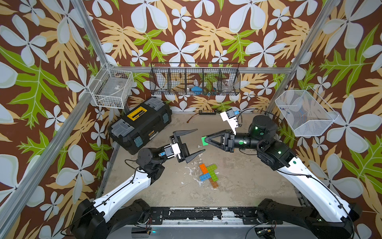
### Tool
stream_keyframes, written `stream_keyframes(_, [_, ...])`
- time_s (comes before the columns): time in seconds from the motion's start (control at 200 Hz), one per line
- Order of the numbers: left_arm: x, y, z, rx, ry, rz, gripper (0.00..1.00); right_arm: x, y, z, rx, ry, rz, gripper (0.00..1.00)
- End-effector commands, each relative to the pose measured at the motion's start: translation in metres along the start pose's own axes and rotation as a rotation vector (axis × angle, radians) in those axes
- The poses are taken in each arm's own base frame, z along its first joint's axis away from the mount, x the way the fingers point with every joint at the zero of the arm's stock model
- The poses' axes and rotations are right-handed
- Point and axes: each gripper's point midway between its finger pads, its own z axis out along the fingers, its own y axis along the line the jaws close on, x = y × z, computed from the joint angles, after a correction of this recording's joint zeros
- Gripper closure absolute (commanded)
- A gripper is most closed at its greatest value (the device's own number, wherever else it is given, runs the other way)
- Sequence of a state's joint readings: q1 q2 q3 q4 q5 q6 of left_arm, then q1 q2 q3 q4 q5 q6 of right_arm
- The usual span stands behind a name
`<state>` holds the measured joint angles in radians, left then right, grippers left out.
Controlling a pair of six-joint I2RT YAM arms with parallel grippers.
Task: Assemble a small pinwheel with lego
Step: Pick up the lego brick from the center of the board, then assemble the lego brick with the lego brick.
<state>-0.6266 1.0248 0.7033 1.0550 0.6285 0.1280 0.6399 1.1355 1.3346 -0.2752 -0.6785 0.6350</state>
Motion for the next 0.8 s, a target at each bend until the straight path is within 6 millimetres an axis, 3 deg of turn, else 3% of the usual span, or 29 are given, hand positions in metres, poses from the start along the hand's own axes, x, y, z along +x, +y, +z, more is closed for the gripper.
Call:
stream_keyframes(0.0, [0.046,0.041,-0.021,-0.328,0.172,-0.325,0.0,0.014,-0.092,-0.017,0.474,-0.019,-0.039,1.0])
stream_keyframes(0.085, [0.104,0.067,-0.064,-0.667,0.41,-0.562,0.0,0.046,-0.14,-0.025,0.675,0.096,-0.054,1.0])
stream_keyframes(0.175, [0.151,0.052,-0.1,-0.76,0.703,-0.634,0.0,0.077,-0.175,-0.036,0.872,0.211,-0.108,1.0])
stream_keyframes(0.3, [0.186,0.019,-0.145,-0.858,0.901,-0.807,0.0,0.118,-0.192,-0.037,0.943,0.401,-0.25,1.0])
stream_keyframes(0.48, [0.227,-0.039,-0.209,-1.015,1.081,-1.09,0.0,0.161,-0.194,-0.024,0.812,0.442,-0.203,1.0])
stream_keyframes(0.646, [0.249,-0.081,-0.229,-0.991,1.093,-1.269,0.0,0.188,-0.214,-0.021,0.88,0.596,-0.126,1.0])
stream_keyframes(0.796, [0.247,-0.09,-0.212,-0.886,1.028,-1.267,0.0,0.205,-0.217,-0.005,0.87,0.636,-0.045,1.0])
